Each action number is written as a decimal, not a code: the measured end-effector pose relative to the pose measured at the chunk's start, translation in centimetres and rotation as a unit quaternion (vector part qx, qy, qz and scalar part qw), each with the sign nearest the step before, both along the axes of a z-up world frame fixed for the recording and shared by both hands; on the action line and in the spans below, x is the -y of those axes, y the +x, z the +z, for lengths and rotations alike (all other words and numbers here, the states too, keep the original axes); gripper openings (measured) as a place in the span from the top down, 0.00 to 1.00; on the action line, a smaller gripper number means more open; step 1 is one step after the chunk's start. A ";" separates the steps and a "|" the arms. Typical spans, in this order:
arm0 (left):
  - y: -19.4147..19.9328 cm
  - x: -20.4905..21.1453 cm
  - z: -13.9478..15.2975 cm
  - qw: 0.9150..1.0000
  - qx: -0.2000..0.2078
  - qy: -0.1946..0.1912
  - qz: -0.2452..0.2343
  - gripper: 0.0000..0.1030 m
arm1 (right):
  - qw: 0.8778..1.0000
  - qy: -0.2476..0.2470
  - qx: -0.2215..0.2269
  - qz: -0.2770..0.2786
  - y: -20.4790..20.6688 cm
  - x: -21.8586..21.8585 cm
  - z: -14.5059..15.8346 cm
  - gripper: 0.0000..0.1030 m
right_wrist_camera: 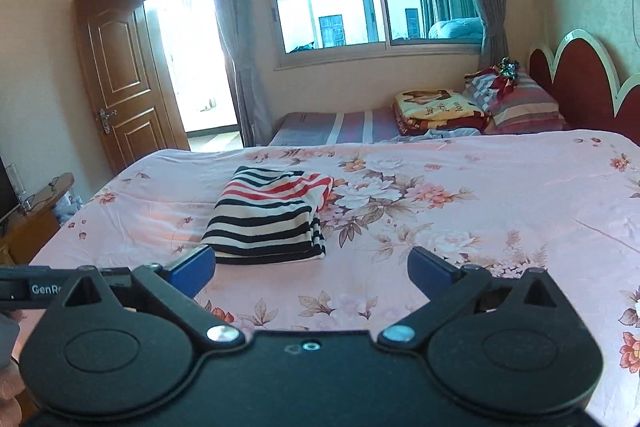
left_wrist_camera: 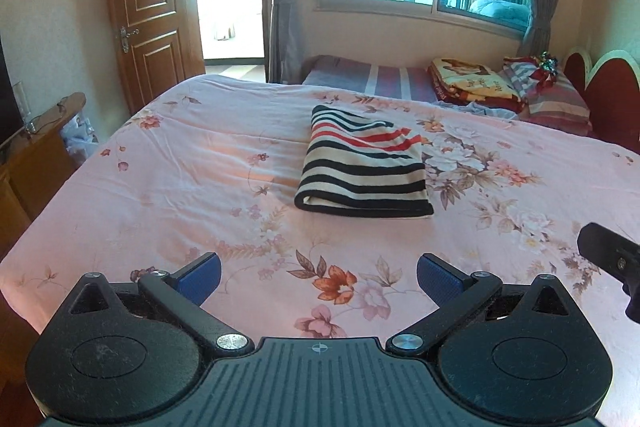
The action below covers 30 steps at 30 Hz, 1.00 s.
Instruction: Fold small clothes
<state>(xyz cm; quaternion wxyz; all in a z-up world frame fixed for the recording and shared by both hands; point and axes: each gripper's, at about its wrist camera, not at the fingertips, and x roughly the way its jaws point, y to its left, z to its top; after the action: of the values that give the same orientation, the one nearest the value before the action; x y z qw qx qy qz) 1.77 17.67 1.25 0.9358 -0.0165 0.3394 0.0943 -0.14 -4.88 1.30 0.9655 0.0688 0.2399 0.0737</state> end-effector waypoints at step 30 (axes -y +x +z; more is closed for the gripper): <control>-6.5 2.3 2.0 1.000 0.026 0.013 -0.010 0.00 | 0.999 -0.035 0.016 -0.023 -4.8 0.0 0.0 0.01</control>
<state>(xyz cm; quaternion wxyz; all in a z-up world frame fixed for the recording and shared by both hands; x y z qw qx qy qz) -4.77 15.38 3.24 0.9454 -0.0034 0.3135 0.0892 -4.98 -4.93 1.33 0.9724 0.0398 0.2257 0.0440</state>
